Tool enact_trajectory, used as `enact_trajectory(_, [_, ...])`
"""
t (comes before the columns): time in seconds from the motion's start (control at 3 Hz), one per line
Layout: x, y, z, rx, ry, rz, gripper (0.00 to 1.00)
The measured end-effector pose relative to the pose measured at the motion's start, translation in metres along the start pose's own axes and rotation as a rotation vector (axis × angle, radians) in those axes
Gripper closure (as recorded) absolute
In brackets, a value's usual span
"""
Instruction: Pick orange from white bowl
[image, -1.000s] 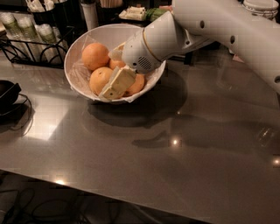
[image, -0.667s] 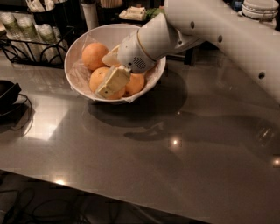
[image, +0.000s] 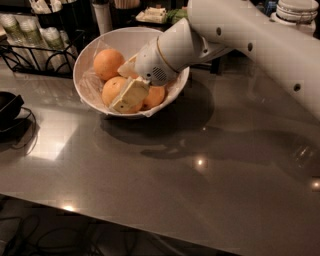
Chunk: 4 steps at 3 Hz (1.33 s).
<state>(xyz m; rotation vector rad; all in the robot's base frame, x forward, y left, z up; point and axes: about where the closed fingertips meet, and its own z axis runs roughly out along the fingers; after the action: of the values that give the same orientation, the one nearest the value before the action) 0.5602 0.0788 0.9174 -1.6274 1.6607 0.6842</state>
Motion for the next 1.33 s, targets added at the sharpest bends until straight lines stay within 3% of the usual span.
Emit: enact_trajectory(1.33, [0.033, -0.013, 0.005, 0.008, 0.02, 0.081, 0.36])
